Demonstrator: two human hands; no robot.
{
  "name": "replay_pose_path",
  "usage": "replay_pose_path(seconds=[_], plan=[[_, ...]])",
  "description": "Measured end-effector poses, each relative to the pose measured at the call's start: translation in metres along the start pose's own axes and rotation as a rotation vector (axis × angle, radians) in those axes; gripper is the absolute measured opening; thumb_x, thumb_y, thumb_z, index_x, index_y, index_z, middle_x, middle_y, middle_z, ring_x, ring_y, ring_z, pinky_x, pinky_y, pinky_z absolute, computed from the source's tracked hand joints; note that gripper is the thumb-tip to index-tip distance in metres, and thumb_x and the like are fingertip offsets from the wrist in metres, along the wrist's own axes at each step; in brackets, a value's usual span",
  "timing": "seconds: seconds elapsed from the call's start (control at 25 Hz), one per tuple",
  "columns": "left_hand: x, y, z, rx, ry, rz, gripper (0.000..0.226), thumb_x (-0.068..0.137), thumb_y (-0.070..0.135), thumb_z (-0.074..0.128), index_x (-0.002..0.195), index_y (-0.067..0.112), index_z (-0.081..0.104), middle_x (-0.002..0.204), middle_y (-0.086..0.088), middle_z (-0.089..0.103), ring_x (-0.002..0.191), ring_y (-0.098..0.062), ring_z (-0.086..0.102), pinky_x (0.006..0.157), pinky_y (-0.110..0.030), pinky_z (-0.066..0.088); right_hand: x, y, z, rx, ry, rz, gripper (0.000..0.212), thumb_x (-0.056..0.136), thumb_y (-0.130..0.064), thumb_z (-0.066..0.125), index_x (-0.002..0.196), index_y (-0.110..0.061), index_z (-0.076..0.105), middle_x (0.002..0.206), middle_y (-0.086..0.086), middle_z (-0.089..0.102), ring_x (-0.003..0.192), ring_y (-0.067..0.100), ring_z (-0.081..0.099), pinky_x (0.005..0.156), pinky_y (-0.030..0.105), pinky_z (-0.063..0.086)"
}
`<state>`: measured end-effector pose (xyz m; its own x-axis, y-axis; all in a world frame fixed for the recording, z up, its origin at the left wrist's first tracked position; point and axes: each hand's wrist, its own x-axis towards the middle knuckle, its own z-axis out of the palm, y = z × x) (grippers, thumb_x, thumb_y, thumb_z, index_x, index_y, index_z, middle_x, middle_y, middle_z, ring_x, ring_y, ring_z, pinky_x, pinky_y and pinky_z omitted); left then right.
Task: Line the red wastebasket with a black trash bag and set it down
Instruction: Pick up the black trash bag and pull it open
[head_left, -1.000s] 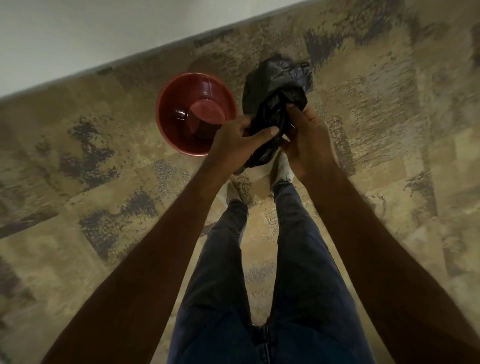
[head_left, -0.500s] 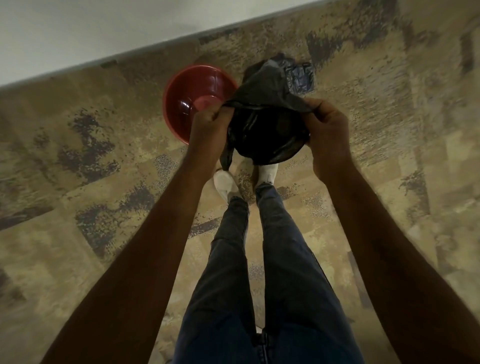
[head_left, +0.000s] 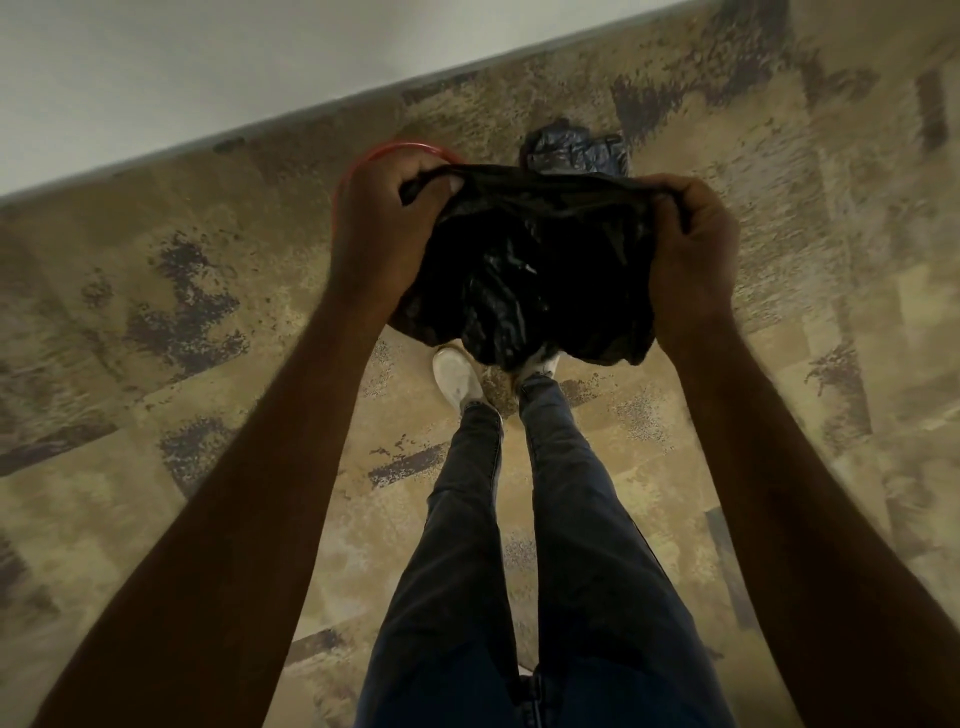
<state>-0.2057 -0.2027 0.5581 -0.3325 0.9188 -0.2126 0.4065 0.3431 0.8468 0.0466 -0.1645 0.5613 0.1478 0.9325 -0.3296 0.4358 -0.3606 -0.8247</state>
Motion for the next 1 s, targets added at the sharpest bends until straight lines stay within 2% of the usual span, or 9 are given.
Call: replay_pose_path(seconds=[0.24,0.32,0.4,0.48,0.6,0.68,0.76,0.88,1.0], plan=[[0.002,0.004,-0.001,0.155,0.134,-0.1,0.031,0.097,0.034,0.059,0.124,0.021,0.068,0.107,0.02,0.057,0.103,-0.002,0.059,0.077,-0.007,0.043,0.004,-0.018,-0.013,0.019,-0.038,-0.009,0.023,0.107,-0.022,0.054,0.094,-0.016,0.071,0.07,-0.013,0.063,0.061,-0.002,0.054,0.053,0.017,0.044],[0.0,0.013,0.008,0.101,0.277,-0.106,0.038,0.095,0.035,0.063,0.127,0.014,0.062,0.111,0.019,0.053,0.102,0.011,0.055,0.076,-0.001,0.043,0.001,-0.022,-0.015,0.098,-0.074,0.043,0.03,0.107,-0.028,0.056,0.082,-0.018,0.068,0.067,-0.006,0.06,0.062,0.009,0.052,0.052,0.022,0.043],[-0.003,0.022,0.025,-0.054,0.357,-0.222,0.044,0.092,0.041,0.069,0.123,0.014,0.056,0.109,0.014,0.053,0.102,0.008,0.059,0.087,-0.01,0.052,-0.003,-0.024,-0.012,0.205,-0.093,0.111,0.034,0.107,-0.031,0.055,0.081,-0.014,0.068,0.073,0.006,0.063,0.068,0.018,0.057,0.055,0.026,0.047],[-0.011,0.033,0.044,-0.406,0.162,-0.571,0.055,0.091,0.058,0.064,0.125,0.016,0.054,0.113,0.002,0.063,0.106,-0.016,0.07,0.092,-0.04,0.063,-0.009,-0.021,-0.005,0.303,-0.1,0.182,0.039,0.109,-0.031,0.053,0.096,0.0,0.072,0.088,0.022,0.07,0.079,0.026,0.066,0.064,0.032,0.053],[-0.028,0.046,0.074,-0.806,-0.362,-0.824,0.075,0.086,0.077,0.052,0.136,0.021,0.06,0.124,-0.007,0.074,0.111,-0.025,0.073,0.088,-0.046,0.063,-0.021,-0.013,0.007,0.365,-0.141,0.285,0.042,0.108,-0.032,0.053,0.11,0.006,0.071,0.107,0.028,0.075,0.091,0.04,0.073,0.076,0.046,0.058],[-0.032,0.049,0.09,-0.815,-0.393,-0.786,0.057,0.088,0.067,0.061,0.127,0.026,0.068,0.118,0.0,0.078,0.107,-0.018,0.075,0.088,-0.036,0.062,-0.028,-0.007,0.013,0.366,-0.218,0.308,0.035,0.104,-0.031,0.06,0.111,-0.001,0.076,0.109,0.022,0.077,0.102,0.041,0.075,0.088,0.049,0.062],[-0.029,0.047,0.101,-0.74,-0.263,-0.786,0.036,0.095,0.043,0.067,0.122,0.02,0.07,0.11,0.0,0.079,0.102,-0.016,0.076,0.082,-0.029,0.06,-0.031,0.0,0.016,0.26,-0.282,0.256,0.024,0.102,-0.027,0.067,0.107,-0.007,0.079,0.102,0.014,0.08,0.101,0.034,0.077,0.092,0.049,0.063],[-0.017,0.034,0.103,-0.713,-0.133,-0.799,0.01,0.099,0.024,0.065,0.107,0.022,0.07,0.1,0.005,0.077,0.093,-0.013,0.074,0.075,-0.029,0.059,-0.019,0.008,0.009,0.108,-0.217,0.201,0.015,0.101,-0.023,0.069,0.092,-0.019,0.079,0.087,-0.004,0.08,0.088,0.017,0.078,0.084,0.04,0.065],[0.003,0.032,0.096,-0.737,-0.088,-0.787,0.009,0.099,0.023,0.065,0.107,0.022,0.069,0.108,-0.001,0.076,0.104,-0.02,0.072,0.088,-0.042,0.06,0.014,0.007,-0.011,0.209,-0.05,0.238,0.021,0.103,-0.023,0.065,0.084,-0.02,0.072,0.078,-0.008,0.07,0.076,0.01,0.065,0.068,0.029,0.057]])
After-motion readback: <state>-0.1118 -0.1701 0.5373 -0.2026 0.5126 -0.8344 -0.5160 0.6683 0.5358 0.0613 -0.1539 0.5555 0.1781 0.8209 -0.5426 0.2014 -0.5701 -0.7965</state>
